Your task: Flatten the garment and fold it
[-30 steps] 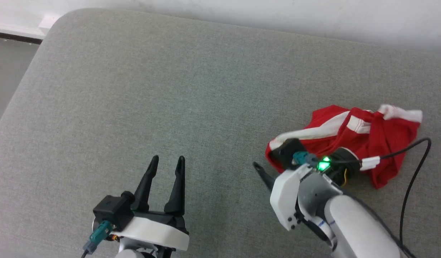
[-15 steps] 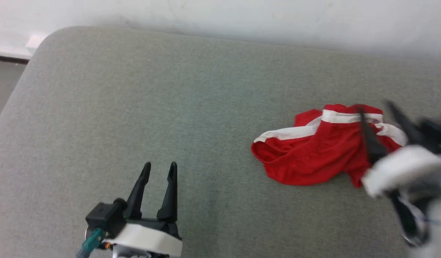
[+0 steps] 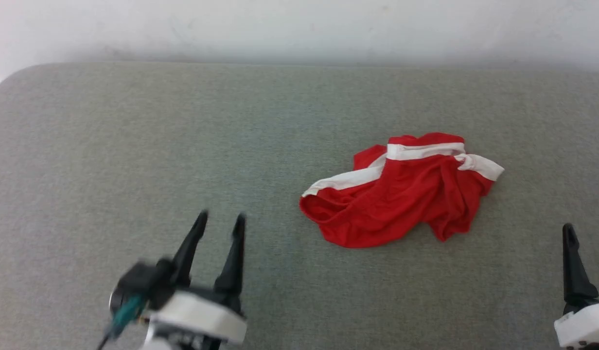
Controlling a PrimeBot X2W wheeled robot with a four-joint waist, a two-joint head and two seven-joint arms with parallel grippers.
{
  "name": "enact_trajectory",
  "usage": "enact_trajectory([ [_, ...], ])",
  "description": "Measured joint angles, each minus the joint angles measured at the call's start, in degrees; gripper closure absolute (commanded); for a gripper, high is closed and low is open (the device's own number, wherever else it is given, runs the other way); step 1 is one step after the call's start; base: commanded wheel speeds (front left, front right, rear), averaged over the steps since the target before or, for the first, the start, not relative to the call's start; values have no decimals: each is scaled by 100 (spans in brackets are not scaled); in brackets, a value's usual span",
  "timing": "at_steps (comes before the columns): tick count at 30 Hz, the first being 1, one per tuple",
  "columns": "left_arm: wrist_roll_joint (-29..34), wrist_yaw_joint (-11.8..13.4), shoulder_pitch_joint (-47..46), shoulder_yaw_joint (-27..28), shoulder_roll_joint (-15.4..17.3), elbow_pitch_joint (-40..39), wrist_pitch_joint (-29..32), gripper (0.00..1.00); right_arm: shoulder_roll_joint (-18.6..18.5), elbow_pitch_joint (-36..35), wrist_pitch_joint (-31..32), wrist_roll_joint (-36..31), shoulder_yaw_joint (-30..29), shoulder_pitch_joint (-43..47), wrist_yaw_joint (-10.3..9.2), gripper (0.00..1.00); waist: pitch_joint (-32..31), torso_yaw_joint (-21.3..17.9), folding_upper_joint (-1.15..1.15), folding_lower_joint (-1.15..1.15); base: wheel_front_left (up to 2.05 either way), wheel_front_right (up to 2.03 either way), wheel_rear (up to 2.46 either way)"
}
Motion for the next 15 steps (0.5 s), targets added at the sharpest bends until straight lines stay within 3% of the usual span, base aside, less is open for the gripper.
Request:
enact_trajectory([
  [5, 323, -229, -1277, -528, 108, -26, 734, 0, 1, 0, -15, -2, -46, -161, 0, 0, 142, -118, 0, 1, 0, 0, 0],
  [15, 188, -492, -3872, -1826, -314, 1300, 2072, 0, 0, 44, -11, -10, -49, -561, 0, 0, 722, -210, 0, 2, 0, 0, 0],
])
